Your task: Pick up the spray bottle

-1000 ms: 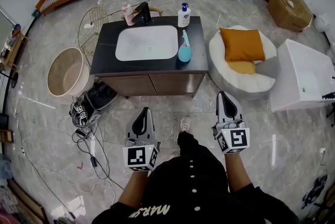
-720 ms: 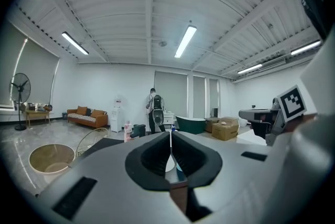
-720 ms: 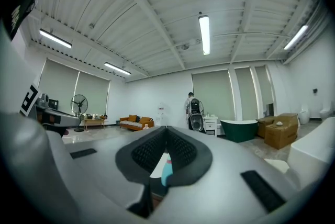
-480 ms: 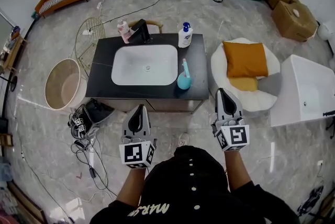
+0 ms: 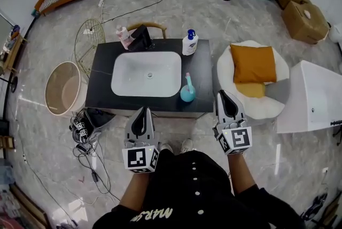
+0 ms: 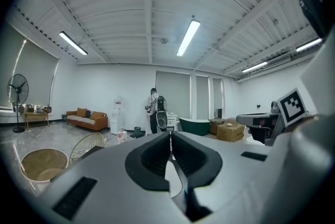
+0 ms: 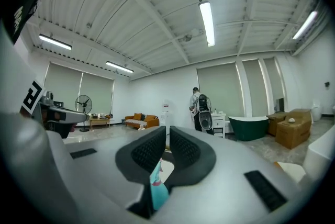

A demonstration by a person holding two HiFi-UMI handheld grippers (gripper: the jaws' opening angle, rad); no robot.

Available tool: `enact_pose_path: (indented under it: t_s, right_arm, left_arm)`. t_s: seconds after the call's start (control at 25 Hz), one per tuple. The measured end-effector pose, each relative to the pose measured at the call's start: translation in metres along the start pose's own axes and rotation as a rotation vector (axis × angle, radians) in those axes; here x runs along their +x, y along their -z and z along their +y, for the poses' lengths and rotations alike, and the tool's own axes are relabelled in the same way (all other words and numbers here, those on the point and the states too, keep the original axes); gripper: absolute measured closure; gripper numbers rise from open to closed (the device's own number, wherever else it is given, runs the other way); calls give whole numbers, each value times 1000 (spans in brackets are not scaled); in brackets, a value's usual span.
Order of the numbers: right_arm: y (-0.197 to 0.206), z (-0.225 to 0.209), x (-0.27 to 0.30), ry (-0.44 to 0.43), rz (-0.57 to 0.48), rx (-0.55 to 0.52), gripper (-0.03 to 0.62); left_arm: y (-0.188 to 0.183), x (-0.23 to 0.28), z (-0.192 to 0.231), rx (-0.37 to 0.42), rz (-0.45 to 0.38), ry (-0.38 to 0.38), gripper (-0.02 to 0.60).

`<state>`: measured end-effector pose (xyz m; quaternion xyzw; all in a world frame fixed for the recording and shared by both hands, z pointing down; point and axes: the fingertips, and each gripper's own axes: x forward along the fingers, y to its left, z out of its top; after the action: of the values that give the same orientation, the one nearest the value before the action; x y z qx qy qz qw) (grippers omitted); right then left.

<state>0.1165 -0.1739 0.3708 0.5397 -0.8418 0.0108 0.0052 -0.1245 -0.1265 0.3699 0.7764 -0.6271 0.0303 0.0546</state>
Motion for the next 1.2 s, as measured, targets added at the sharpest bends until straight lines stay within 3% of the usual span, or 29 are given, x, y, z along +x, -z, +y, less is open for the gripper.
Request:
enact_pose_path:
  t_s: [0.16, 0.44, 0.64, 0.88, 1.2]
  right_arm:
    - [10, 0, 15, 4, 24, 9, 586]
    - [33, 27, 49, -61, 103, 16, 427]
    - [87, 46, 82, -116, 224, 28, 344]
    - [149, 52, 117, -117, 295, 17, 319]
    - [194, 39, 150, -50, 240, -12, 322]
  left_arm:
    - [2, 16, 8, 0, 11, 14, 565]
    - [5, 35, 20, -5, 36, 84, 565]
    - [31, 46, 11, -5, 100, 181, 565]
    - [73, 49, 13, -35, 186, 231, 565]
    - [129, 39, 27, -51, 303, 222, 565]
